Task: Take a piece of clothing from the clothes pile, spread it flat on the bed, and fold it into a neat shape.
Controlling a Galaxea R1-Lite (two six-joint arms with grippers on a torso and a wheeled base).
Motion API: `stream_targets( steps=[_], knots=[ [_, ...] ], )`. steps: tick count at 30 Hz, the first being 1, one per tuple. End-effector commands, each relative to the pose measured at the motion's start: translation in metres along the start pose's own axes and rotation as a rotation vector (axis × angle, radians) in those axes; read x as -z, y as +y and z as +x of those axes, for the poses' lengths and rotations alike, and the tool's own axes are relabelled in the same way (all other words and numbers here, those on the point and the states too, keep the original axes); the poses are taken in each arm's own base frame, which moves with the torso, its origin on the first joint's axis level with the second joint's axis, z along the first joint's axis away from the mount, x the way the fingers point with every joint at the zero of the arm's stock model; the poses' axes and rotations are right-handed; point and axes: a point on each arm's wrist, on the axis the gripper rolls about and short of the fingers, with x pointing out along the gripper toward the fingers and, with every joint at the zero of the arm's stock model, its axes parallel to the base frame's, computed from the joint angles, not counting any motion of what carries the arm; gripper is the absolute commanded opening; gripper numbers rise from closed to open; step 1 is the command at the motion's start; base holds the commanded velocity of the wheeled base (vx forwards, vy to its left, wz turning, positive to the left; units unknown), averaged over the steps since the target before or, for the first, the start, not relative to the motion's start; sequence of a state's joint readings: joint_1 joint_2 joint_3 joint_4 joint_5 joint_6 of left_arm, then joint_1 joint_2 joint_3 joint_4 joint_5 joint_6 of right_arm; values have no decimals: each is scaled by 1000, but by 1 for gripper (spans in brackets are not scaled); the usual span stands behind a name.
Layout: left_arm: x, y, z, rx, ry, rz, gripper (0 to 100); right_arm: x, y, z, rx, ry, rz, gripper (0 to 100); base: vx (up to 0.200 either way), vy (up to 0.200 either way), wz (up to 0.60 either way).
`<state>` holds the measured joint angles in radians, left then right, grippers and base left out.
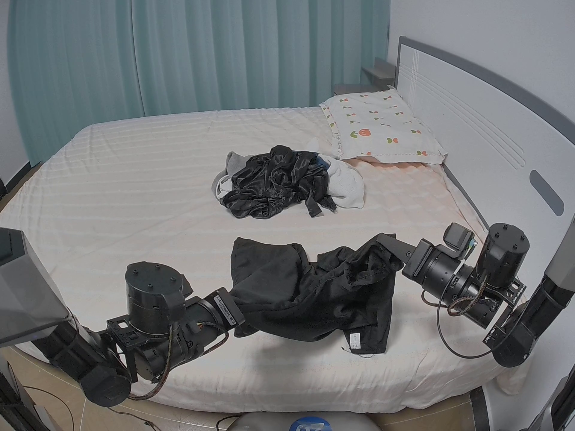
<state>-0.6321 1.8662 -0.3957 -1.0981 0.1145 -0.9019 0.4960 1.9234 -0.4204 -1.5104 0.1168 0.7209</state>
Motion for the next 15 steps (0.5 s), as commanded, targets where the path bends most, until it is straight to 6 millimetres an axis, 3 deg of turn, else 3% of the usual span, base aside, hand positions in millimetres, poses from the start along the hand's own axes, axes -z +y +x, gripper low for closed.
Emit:
stream_targets(
  steps=[1, 15],
  knots=[
    [-2, -1, -9, 10, -6, -10, 0, -1, 4, -4, -10, -1, -2, 0, 0, 200, 0],
    [-6, -4, -21, 29, -23, -26, 0, -2, 9, -3, 14, -45, -6, 0, 0, 200, 0]
  ],
)
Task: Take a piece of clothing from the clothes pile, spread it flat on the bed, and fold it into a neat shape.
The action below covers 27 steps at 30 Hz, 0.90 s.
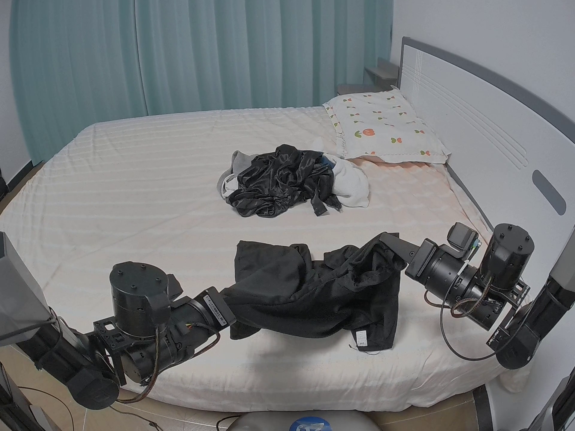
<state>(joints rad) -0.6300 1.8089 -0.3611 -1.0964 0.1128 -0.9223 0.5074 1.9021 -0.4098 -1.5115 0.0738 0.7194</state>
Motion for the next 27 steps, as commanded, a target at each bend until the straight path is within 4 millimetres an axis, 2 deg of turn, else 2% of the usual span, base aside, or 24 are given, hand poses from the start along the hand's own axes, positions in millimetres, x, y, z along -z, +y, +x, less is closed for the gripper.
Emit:
stream_targets(
  steps=[1, 27],
  knots=[
    [-3, -2, -7, 15, -11, -3, 0, 0, 4, 1, -1, -17, -3, 0, 0, 200, 0],
    [-10, -12, -25, 60, -43, -1, 0, 0, 16, 7, 42, -100, -48, 0, 0, 200, 0]
  ],
)
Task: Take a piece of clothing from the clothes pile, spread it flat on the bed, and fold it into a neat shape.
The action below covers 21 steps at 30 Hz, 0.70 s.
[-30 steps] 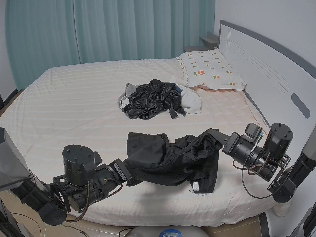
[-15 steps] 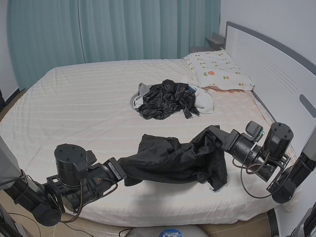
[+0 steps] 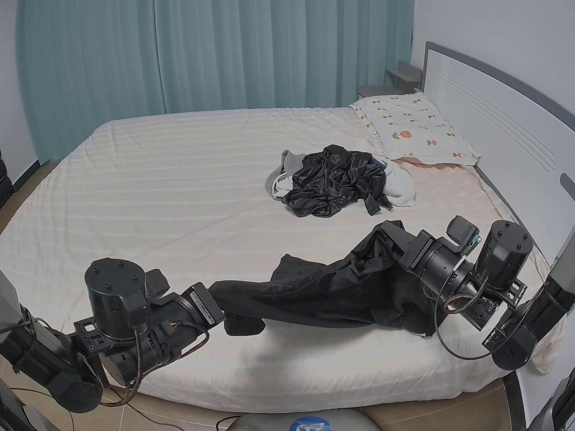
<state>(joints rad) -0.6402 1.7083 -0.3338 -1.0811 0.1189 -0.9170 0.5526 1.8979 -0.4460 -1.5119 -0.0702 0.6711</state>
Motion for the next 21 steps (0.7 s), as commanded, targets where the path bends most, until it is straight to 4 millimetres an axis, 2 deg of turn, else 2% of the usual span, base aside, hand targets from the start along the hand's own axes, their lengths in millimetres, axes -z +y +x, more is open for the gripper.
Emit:
stream_targets(
  steps=[1, 11, 21],
  knots=[
    [-3, -2, -3, 13, -11, -3, 0, 2, 5, 3, 2, -16, -5, 0, 0, 200, 0],
    [-10, -8, -11, 35, -38, 1, 0, 1, 8, 6, 29, -54, -23, 0, 0, 200, 0],
    [-11, -8, -11, 15, -52, 9, 0, 2, 9, 7, 34, -71, -49, 0, 0, 200, 0]
  ],
)
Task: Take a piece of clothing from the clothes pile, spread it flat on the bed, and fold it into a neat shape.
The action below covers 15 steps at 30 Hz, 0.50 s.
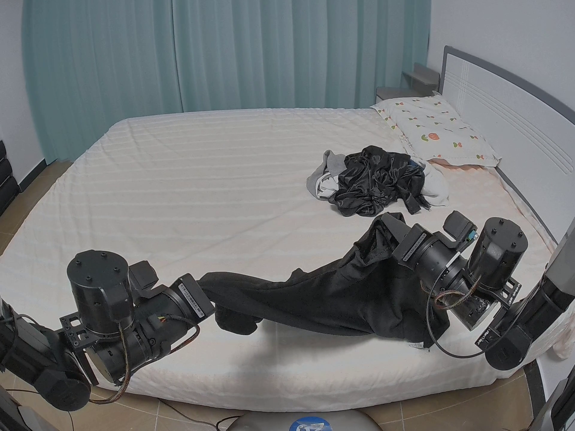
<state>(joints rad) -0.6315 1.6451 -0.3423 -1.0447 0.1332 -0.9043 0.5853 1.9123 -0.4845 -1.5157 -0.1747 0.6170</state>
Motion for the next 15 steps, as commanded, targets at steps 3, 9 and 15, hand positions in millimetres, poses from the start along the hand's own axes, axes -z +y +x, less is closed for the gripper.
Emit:
stream_targets(
  steps=[3, 9, 15],
  knots=[
    [-1, -1, -1, -1, -11, 20, 0, -1, 1, 0, -16, -19, 1, 0, 0, 200, 0],
    [-1, 0, -1, -3, -9, 23, 0, 0, 0, 0, -19, -21, -3, 0, 0, 200, 0],
    [-1, 0, -1, -5, -9, 23, 0, -1, 1, 0, -22, -25, -1, 0, 0, 200, 0]
  ],
)
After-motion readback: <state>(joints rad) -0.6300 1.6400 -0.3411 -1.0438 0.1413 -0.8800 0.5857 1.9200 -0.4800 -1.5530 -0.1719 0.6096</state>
